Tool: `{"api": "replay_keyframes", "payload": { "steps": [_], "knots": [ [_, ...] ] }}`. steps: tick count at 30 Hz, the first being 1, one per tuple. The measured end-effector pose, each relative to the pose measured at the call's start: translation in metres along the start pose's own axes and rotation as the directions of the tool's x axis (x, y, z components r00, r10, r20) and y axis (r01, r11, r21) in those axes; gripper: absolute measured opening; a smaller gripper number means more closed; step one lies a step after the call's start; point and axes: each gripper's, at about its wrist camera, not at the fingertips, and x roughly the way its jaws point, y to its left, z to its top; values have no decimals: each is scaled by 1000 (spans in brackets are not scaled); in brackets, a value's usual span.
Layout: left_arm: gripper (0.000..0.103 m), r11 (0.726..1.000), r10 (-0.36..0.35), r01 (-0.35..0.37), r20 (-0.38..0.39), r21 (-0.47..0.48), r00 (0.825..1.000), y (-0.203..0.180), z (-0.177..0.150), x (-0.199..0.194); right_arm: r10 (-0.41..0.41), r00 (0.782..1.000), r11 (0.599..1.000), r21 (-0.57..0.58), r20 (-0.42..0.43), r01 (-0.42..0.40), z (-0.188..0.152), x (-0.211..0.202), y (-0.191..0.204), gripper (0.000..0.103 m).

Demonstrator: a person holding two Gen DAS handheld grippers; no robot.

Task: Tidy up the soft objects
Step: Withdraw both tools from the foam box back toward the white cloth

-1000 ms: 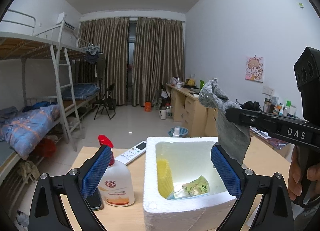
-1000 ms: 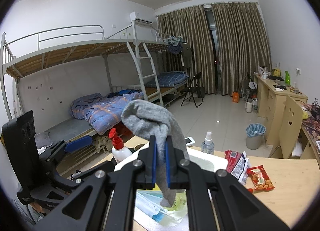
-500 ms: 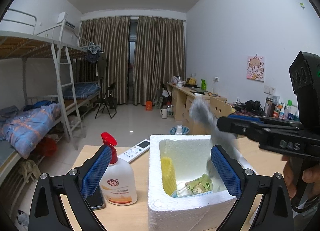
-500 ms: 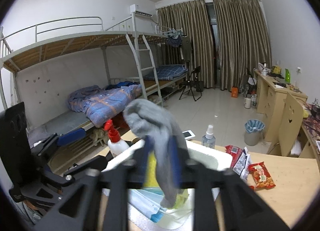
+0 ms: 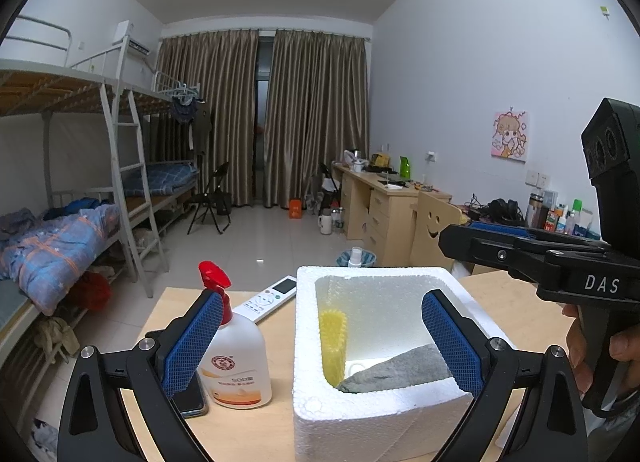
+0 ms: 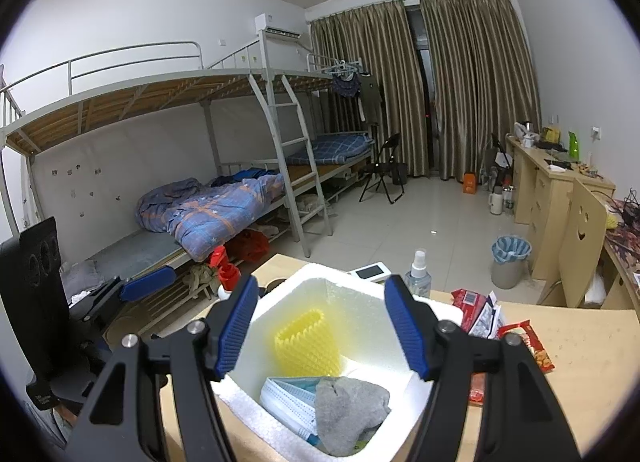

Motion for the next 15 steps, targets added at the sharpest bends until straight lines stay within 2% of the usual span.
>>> {"api": "replay_keyframes", "payload": {
  "steps": [9,11,13,15],
  "knots": [
    [100,1000,-9,9,3,5,1000,-2,0,-2,-21,1000,1000,14,0,21,0,-10,2,74],
    [100,1000,-11,11,4,3,1000,-2,0,-3,-27,1000,999,18,8,27,0,-16,3,87],
    [100,1000,-6,6,15,-1,1000,-4,1,-7,-25,999,999,22,19,25,1,-22,3,94],
    [100,1000,-6,6,23,0,1000,-6,2,-12,-32,999,999,25,31,31,2,-28,5,96]
  ]
}}
